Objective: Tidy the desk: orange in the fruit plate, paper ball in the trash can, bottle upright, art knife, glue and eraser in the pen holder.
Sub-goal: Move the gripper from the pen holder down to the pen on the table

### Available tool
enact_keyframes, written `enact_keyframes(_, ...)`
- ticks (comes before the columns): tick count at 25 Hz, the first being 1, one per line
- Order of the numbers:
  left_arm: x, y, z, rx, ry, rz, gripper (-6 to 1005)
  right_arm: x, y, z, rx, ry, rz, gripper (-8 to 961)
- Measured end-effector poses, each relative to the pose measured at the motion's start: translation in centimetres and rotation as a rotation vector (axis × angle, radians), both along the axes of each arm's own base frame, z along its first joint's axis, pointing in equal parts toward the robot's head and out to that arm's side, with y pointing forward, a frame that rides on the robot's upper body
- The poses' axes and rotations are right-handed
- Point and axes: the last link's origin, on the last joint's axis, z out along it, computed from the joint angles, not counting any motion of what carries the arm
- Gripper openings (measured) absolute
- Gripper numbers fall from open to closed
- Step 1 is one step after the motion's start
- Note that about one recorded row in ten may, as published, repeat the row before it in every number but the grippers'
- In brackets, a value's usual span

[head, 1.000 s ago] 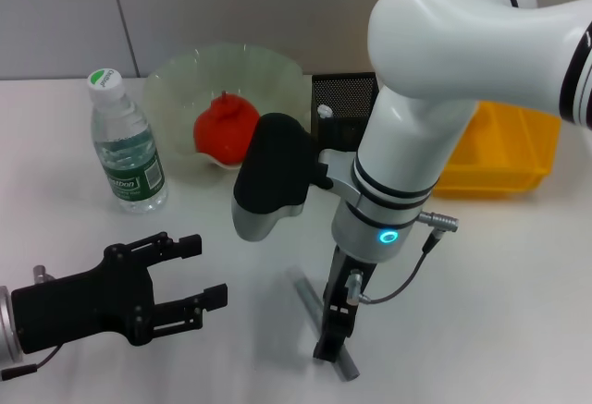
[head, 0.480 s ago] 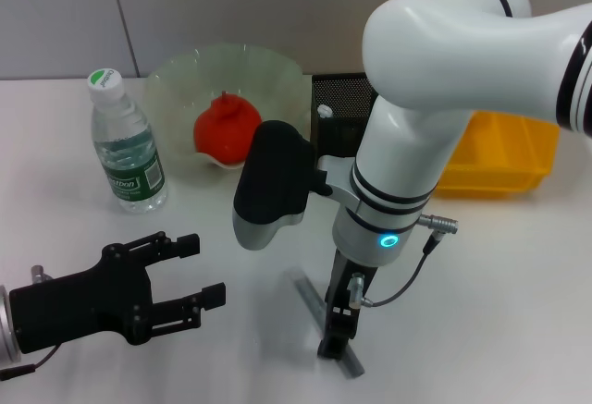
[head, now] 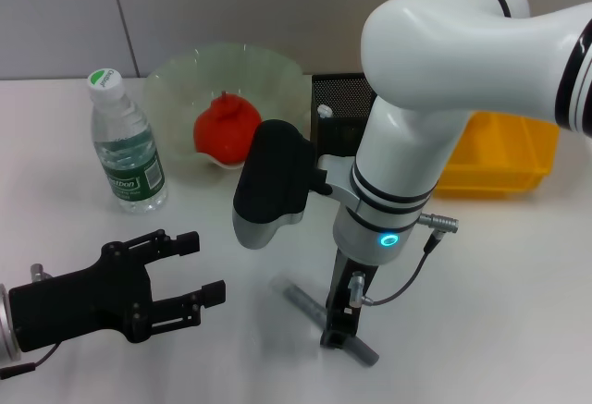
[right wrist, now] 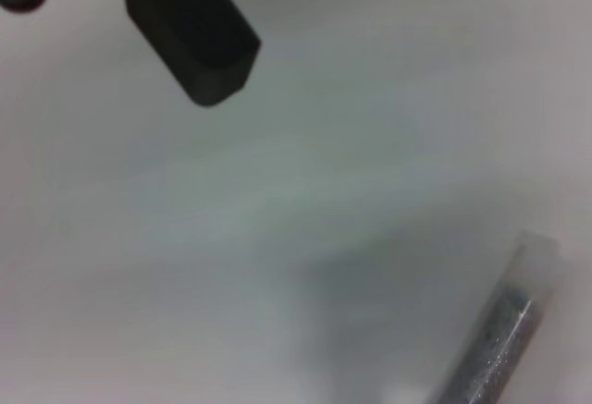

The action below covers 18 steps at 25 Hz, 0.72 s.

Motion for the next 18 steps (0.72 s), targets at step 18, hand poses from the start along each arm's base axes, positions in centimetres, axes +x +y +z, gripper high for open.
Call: enact_keyframes(18,0.05,0.18,0.02,0.006,0.004,-0.003,793,0.02,0.16,0.10,0.006,-0.012,0.000,254)
